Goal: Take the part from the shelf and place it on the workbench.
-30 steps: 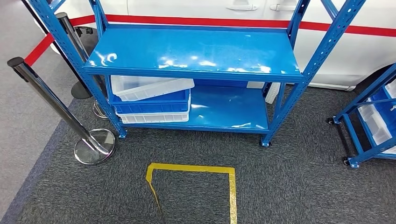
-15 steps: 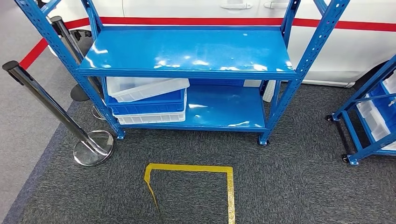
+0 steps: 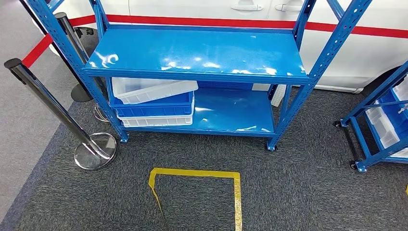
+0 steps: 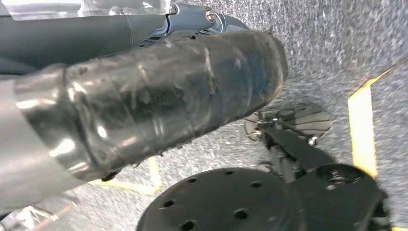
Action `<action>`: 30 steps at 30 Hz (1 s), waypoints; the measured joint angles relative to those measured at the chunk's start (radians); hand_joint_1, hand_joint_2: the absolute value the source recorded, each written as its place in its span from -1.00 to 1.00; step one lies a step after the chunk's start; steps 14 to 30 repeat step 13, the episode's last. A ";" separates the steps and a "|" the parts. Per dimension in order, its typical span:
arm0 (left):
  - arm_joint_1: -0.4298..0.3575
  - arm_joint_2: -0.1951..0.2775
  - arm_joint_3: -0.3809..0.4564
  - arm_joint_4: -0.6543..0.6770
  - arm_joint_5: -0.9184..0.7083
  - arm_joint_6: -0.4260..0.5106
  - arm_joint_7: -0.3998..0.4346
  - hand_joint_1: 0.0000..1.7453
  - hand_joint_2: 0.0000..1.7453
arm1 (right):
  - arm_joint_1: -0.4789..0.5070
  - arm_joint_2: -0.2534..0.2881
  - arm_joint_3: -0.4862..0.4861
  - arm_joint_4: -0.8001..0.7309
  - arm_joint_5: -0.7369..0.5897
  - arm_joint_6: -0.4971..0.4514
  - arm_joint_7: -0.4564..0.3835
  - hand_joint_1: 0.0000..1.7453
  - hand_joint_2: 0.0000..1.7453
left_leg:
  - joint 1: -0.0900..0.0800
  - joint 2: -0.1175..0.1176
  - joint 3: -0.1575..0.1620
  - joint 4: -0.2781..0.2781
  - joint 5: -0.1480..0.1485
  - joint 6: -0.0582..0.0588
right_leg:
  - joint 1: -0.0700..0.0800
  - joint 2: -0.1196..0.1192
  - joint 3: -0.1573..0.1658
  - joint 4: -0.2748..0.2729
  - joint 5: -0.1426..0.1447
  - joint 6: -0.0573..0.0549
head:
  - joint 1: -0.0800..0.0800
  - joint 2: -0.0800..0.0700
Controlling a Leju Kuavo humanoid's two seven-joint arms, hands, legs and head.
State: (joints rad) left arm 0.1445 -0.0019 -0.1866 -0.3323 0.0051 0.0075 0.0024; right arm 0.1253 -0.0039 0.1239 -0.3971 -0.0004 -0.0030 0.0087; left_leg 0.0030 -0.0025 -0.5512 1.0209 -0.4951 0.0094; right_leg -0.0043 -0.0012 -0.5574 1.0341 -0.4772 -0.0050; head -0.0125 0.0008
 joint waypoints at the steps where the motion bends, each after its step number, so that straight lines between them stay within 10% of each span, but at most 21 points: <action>1: -0.001 0.000 0.016 -0.004 -0.002 -0.001 -0.001 -1.00 -1.00 | 0.003 0.000 -0.009 0.000 0.000 0.000 -0.001 -1.00 -1.00 | 0.000 0.000 0.000 0.000 0.000 0.000 | 0.000 0.000 0.000 0.000 0.000 0.000 | 0.000 0.000; 30: 0.000 0.000 0.118 -0.026 -0.004 -0.002 -0.001 -1.00 -1.00 | 0.017 -0.001 -0.066 0.000 -0.001 0.001 -0.001 -1.00 -1.00 | 0.000 0.000 0.003 -0.002 0.000 0.000 | 0.000 0.000 0.000 0.000 -0.001 0.001 | 0.000 0.000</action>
